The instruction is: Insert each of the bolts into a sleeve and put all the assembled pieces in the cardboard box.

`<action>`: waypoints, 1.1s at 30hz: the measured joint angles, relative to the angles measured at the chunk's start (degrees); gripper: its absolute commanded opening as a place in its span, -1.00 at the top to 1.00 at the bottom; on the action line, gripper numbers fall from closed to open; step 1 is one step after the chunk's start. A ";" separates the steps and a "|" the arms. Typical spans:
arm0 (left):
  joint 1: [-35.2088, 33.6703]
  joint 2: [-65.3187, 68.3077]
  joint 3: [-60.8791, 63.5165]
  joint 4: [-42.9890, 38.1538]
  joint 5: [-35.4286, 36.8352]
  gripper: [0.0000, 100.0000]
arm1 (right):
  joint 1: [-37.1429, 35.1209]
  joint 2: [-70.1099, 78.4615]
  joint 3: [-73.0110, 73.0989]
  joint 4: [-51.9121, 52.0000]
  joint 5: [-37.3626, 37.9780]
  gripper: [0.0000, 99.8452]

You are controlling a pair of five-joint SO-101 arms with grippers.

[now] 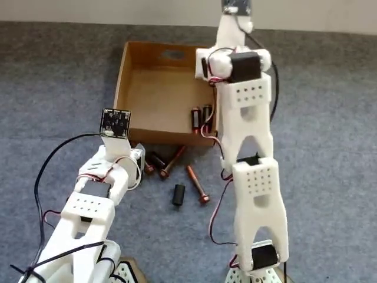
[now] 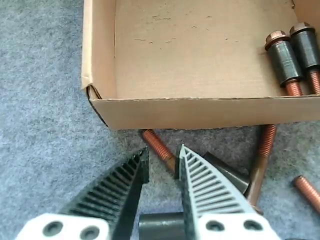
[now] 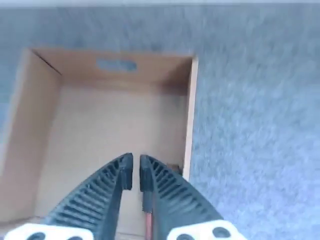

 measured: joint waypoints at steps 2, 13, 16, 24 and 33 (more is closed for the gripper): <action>0.00 0.00 0.00 0.00 0.00 0.79 | -1.05 -6.68 6.77 0.00 0.00 0.95; 0.00 0.00 0.00 0.00 0.00 0.79 | -8.44 -48.53 76.57 -7.12 0.00 0.95; 0.00 0.00 0.00 0.00 0.00 0.79 | -11.52 -55.91 95.03 -14.95 0.00 0.95; -9.32 0.00 0.00 0.00 0.26 0.79 | -18.20 -63.12 121.76 -29.54 0.00 0.77; -18.90 0.00 0.00 -0.62 11.08 0.79 | -24.79 -60.84 125.98 -33.23 0.00 0.75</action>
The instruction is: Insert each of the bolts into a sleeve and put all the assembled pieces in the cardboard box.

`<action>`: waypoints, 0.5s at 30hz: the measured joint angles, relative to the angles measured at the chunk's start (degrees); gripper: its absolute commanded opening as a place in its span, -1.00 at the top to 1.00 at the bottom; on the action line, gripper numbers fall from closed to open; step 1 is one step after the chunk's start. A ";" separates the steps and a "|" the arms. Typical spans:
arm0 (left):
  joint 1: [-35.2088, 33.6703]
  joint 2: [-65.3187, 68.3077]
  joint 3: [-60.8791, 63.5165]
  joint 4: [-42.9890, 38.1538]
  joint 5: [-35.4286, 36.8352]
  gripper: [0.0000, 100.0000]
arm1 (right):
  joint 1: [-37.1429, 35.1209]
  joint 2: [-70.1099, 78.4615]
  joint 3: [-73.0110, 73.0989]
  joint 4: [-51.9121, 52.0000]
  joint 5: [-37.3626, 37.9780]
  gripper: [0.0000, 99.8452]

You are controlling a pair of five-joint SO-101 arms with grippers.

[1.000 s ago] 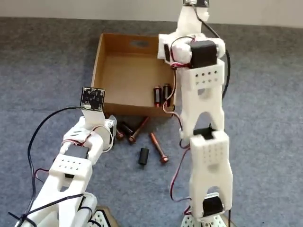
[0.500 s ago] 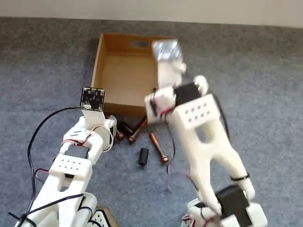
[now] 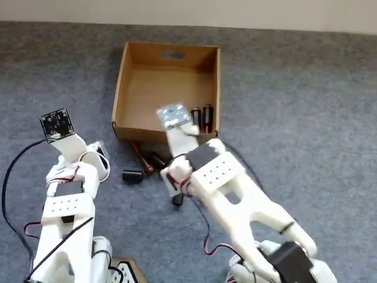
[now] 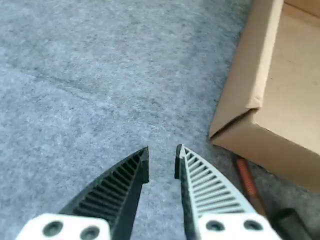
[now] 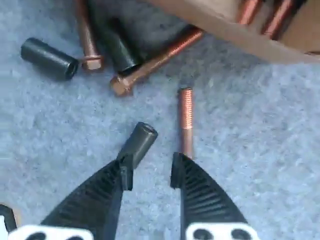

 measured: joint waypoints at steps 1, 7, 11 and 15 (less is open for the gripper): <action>-0.09 0.00 0.00 -0.53 0.26 0.79 | -0.79 1.67 0.79 -1.14 0.00 0.75; -0.09 0.00 0.00 -1.05 0.53 0.79 | -1.67 11.08 1.58 -4.22 0.00 0.75; -0.09 0.00 0.00 -1.05 0.53 0.79 | -2.29 13.63 0.53 -4.40 -2.11 0.75; -0.09 0.00 0.00 -1.05 0.53 0.79 | -2.81 15.74 -1.23 -4.66 -3.16 0.75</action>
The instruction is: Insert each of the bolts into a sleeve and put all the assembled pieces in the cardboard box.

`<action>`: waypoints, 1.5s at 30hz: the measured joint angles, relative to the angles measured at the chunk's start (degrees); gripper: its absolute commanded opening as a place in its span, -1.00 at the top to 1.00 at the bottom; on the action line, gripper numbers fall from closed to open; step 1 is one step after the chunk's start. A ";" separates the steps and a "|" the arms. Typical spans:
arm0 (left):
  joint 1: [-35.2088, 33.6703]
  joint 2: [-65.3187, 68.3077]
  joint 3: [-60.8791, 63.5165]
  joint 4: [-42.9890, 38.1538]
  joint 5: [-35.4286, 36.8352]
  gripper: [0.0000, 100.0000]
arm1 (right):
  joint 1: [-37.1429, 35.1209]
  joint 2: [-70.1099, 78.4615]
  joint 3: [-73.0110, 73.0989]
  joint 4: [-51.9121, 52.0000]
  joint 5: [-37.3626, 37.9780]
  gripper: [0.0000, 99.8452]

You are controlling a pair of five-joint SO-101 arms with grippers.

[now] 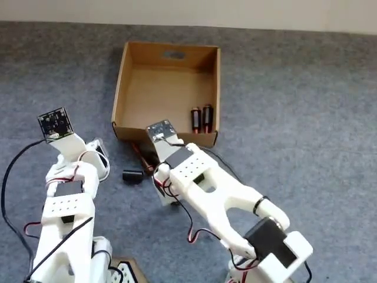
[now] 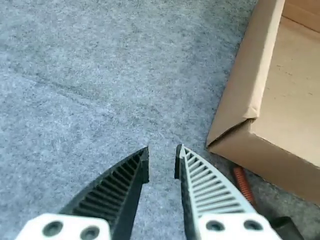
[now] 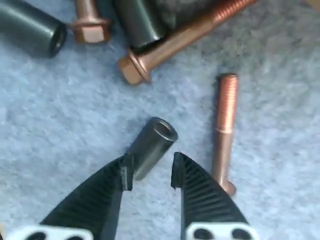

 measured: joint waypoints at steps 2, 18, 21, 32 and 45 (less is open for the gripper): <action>0.00 0.00 0.00 0.00 0.00 0.79 | 0.00 1.05 -0.88 0.18 0.00 0.75; 0.00 0.00 0.00 0.00 0.00 0.79 | 0.35 6.86 -2.55 0.26 -0.35 0.99; 0.00 0.00 0.00 0.00 0.00 0.79 | 0.35 6.86 -3.34 2.11 -0.35 0.99; 0.00 0.00 0.00 0.00 0.00 0.79 | 18.02 -18.73 -1.23 5.54 5.36 0.99; 0.00 0.00 0.00 0.00 0.00 0.79 | 35.78 -15.65 17.23 -4.40 16.53 0.94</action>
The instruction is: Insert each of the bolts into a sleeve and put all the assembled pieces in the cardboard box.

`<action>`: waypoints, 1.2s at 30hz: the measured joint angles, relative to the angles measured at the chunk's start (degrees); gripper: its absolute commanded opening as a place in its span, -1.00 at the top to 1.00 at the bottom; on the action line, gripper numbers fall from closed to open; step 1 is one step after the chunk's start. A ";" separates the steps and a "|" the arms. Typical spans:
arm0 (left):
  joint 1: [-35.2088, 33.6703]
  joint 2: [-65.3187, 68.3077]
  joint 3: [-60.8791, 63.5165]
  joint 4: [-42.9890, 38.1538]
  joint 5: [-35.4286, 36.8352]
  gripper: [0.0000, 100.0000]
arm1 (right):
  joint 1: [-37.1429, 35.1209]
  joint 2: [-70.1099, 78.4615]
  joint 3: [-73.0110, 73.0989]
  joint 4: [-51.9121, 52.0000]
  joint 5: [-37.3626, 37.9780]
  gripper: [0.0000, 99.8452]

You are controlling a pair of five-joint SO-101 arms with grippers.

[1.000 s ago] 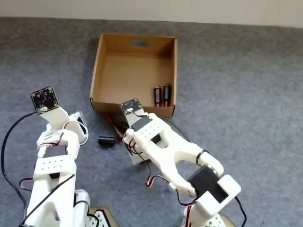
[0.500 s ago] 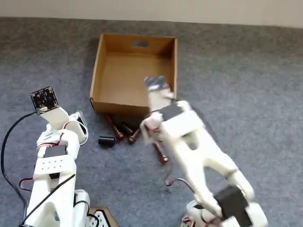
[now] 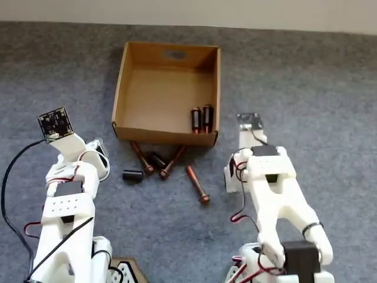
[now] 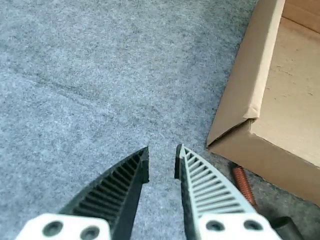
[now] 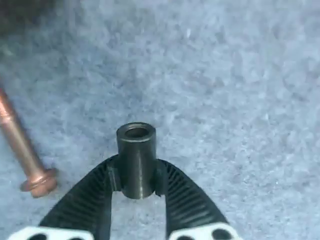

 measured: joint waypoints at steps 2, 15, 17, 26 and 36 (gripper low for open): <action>0.00 0.00 0.00 0.00 0.00 0.79 | 0.18 1.67 0.18 -0.44 0.44 0.85; 0.00 0.00 0.00 0.00 0.00 0.79 | 0.18 3.16 -2.64 -0.88 2.02 0.75; 0.00 0.00 0.00 0.00 0.00 0.79 | 0.18 3.16 -3.60 -1.05 3.34 0.75; 0.00 0.00 0.00 0.00 0.00 0.79 | 0.35 3.25 -3.78 -1.05 4.31 0.75; 0.00 0.00 0.00 0.00 0.00 0.79 | 0.53 3.25 -1.41 -3.25 4.31 0.75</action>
